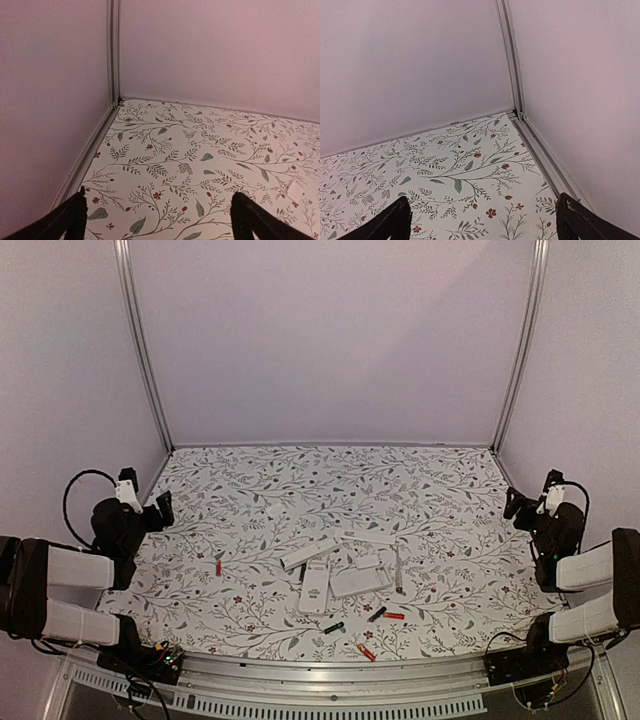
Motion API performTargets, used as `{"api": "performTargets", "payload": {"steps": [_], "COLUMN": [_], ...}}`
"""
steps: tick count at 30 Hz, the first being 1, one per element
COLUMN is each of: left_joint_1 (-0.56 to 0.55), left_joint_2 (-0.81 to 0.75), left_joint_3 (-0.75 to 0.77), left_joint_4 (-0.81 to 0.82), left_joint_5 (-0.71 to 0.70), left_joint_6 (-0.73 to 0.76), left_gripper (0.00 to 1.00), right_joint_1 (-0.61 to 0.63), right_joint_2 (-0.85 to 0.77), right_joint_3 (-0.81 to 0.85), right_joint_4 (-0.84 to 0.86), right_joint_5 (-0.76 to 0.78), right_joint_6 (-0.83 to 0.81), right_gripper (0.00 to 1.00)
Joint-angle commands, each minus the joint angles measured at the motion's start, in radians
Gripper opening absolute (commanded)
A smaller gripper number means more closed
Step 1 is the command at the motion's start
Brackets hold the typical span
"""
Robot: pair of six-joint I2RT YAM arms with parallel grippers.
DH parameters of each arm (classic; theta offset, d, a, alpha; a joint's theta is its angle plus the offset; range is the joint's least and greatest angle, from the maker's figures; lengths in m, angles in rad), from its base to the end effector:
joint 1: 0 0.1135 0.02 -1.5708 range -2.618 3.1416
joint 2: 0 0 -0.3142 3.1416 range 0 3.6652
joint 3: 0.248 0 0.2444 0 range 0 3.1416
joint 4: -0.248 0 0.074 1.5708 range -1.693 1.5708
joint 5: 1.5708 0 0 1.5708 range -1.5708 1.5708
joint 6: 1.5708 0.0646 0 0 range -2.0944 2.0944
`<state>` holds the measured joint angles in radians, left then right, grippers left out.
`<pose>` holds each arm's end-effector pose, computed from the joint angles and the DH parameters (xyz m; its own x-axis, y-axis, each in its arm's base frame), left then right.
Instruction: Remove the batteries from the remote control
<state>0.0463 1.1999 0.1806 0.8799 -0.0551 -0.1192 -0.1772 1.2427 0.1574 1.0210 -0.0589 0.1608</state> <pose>0.2181 0.0137 0.2167 -0.1258 -0.1247 -0.9842 -0.1165 0.9871 -0.1102 0.2178 -0.0351 0.2205 -0.0435 0.1702 -0.9845 0.1268 0.9784 0.1635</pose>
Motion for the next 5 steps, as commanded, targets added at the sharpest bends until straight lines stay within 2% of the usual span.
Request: {"api": "performTargets", "payload": {"steps": [1, 5], "left_joint_1": [-0.003, -0.008], "left_joint_2": [-0.008, -0.015], "left_joint_3": [0.005, -0.002], "left_joint_4": [0.025, 0.032], "left_joint_5": [0.008, -0.027], "left_joint_6": [0.015, -0.003], "left_gripper": [0.98, 0.99], "right_joint_1": [-0.001, 0.001], "right_joint_2": [0.006, 0.005], "right_joint_3": [0.015, 0.016], "right_joint_4": [0.026, 0.019], "right_joint_5": [0.025, 0.019], "right_joint_6": [-0.006, -0.005], "right_gripper": [0.99, 0.99]}}
